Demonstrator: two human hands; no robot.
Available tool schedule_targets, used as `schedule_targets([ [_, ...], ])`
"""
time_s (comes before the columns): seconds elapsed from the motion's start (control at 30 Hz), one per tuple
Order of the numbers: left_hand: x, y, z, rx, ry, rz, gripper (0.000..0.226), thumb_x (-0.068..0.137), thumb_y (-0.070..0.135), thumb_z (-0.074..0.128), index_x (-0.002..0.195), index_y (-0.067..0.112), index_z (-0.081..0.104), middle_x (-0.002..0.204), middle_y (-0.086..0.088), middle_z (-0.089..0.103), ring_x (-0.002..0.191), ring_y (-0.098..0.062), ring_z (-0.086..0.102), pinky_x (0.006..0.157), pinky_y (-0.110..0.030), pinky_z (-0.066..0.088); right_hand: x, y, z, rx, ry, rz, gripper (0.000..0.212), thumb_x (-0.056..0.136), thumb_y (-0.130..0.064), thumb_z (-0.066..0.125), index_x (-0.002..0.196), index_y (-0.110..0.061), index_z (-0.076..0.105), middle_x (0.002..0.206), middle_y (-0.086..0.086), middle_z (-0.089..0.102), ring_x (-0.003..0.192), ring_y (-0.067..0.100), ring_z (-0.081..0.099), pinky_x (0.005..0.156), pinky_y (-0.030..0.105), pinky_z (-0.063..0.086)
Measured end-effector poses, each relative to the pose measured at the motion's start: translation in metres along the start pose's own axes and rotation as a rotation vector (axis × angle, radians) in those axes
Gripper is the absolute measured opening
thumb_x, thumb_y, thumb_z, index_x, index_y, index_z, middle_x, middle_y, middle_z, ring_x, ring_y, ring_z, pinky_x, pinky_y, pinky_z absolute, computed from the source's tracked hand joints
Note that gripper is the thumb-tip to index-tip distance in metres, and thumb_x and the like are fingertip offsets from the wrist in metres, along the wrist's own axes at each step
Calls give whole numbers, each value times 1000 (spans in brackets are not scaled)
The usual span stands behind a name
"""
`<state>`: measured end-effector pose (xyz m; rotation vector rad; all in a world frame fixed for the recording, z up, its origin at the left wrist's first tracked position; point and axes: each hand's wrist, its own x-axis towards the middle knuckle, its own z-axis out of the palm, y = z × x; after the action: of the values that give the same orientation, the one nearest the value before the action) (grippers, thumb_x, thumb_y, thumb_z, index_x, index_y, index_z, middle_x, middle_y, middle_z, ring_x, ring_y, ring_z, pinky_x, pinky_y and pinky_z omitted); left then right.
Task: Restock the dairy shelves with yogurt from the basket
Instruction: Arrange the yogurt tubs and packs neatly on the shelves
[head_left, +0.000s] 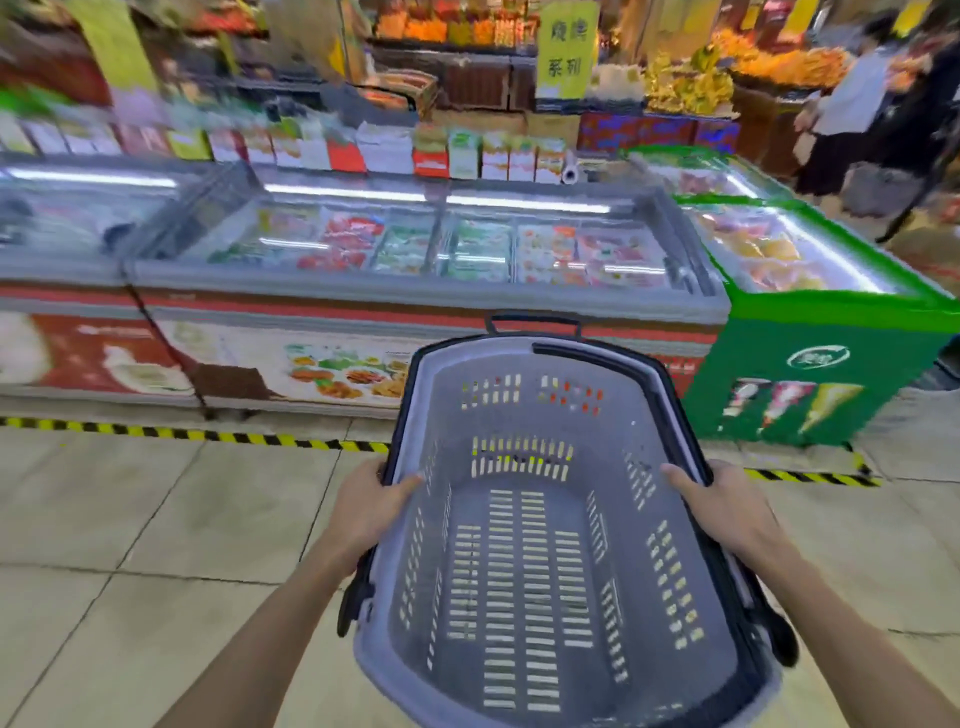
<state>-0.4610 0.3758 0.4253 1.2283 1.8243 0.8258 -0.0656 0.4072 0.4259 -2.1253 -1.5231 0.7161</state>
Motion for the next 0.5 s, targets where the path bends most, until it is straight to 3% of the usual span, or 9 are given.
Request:
schedule_targets([
  [0.1,43,-17,-16,-16,96,-80,23,91,32,67,81,15,56,71,-2,60,62,-19,59,53,-29,38,68,-34,38,10,-89,-70,92,81,-77,55,108,10,65,91,30,70,78,41,68,69,42,57],
  [0.17,73,-26,-26,-9,159,-124,24,92,33,67,82,15,56,71,-2,59,62,-17,58,52,-28,37,116,-58,68,13,-149,-136,101,75,-86,51,105,9,65,86,30,69,72,45,66,56,36,48],
  [0.33,142,-39,-47,-15,302,-248,31,96,35,61,75,17,47,66,0,50,57,-14,49,50,-26,33,208,-145,126,-30,-267,-220,72,86,-68,56,76,2,59,62,21,60,60,39,62,51,31,31],
  [0.4,170,-50,-58,-34,337,-322,30,96,37,60,77,16,50,71,-2,55,62,-17,54,53,-28,38,243,-179,154,-59,-323,-251,61,90,-61,58,85,0,67,66,15,66,66,36,66,52,30,35],
  [0.5,205,-68,-69,-85,384,-421,30,96,39,57,81,13,54,75,-6,61,65,-24,60,58,-34,46,285,-227,192,-81,-433,-353,38,94,-52,60,103,-16,69,67,-4,62,60,14,59,51,26,37],
])
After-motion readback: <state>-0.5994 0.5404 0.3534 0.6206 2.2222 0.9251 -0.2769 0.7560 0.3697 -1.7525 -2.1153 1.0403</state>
